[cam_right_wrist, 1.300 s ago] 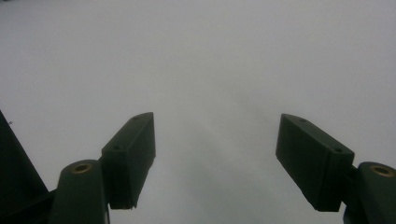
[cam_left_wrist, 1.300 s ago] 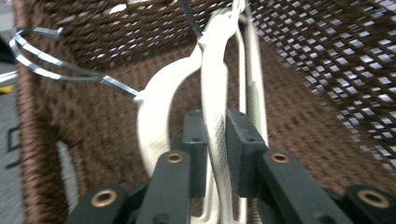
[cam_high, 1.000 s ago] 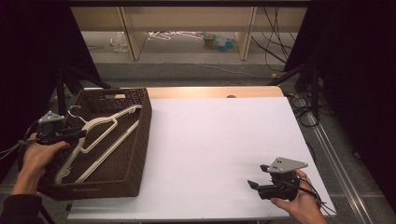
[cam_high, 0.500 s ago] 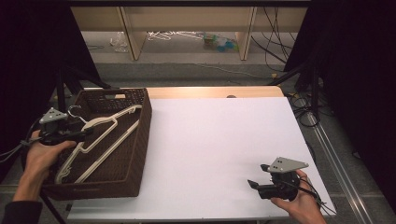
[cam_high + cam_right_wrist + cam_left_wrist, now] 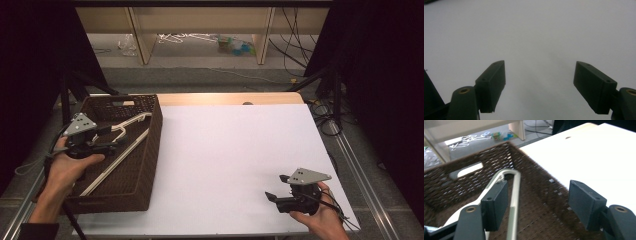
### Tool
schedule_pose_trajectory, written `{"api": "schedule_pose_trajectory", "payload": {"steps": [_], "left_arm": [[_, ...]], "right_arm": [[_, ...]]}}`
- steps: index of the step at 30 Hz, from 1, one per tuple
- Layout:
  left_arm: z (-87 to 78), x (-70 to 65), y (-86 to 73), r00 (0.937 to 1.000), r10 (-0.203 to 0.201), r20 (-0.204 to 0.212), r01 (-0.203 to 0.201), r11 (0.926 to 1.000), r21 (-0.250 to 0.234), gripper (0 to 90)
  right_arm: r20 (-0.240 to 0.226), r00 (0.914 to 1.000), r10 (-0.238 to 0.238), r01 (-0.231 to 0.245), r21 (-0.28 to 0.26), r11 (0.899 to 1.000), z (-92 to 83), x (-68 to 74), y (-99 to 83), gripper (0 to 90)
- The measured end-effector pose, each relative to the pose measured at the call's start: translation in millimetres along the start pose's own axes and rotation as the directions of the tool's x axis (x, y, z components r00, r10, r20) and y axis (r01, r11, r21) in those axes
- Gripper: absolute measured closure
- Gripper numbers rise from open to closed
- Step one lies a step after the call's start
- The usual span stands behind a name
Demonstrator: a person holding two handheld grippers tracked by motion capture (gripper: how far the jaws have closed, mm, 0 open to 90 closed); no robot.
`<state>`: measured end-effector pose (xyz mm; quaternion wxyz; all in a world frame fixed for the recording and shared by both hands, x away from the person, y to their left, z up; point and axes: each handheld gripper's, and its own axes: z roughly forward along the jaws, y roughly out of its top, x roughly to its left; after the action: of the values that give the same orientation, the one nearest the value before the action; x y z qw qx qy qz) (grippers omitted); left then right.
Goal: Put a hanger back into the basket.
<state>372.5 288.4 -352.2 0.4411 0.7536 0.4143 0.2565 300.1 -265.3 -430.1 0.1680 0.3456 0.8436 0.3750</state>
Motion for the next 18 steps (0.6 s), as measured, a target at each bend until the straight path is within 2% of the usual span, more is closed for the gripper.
{"api": "schedule_pose_trajectory", "payload": {"steps": [1, 8, 12, 16, 18], "left_arm": [[0.6, -3.9, 1.4, 1.0, 0.003, 0.004, -0.003, 1.0, -0.003, 32.0], [5.1, -31.1, 8.7, 0.9987, 0.017, 0.048, -0.016, 0.9995, -0.028, 30.1], [6.8, -46.9, 11.1, 0.9968, 0.044, 0.067, -0.042, 0.9986, -0.031, 29.5], [11.3, -64.3, 10.6, 0.9938, 0.057, 0.096, -0.053, 0.9977, -0.043, 28.8], [13.8, -72.3, 9.9, 0.9923, 0.059, 0.109, -0.054, 0.9974, -0.048, 28.7]], "right_arm": [[0.003, 0.9999, -0.017, 0.017, -0.01, 1.0, 0.7, -1.2, 0.0, 26.6], [0.009, 1.0, -0.005, 0.005, -0.019, 1.0, 0.1, -1.0, -0.2, 25.9], [0.014, 0.9999, -0.007, 0.007, -0.032, 0.999, 0.2, -1.5, 0.0, 25.3], [0.005, 0.9997, 0.023, -0.022, -0.039, 0.999, -0.9, -1.0, 0.3, 24.7], [0.009, 0.9997, 0.022, -0.022, -0.048, 0.999, -0.9, -1.2, 0.2, 24.5]]}}
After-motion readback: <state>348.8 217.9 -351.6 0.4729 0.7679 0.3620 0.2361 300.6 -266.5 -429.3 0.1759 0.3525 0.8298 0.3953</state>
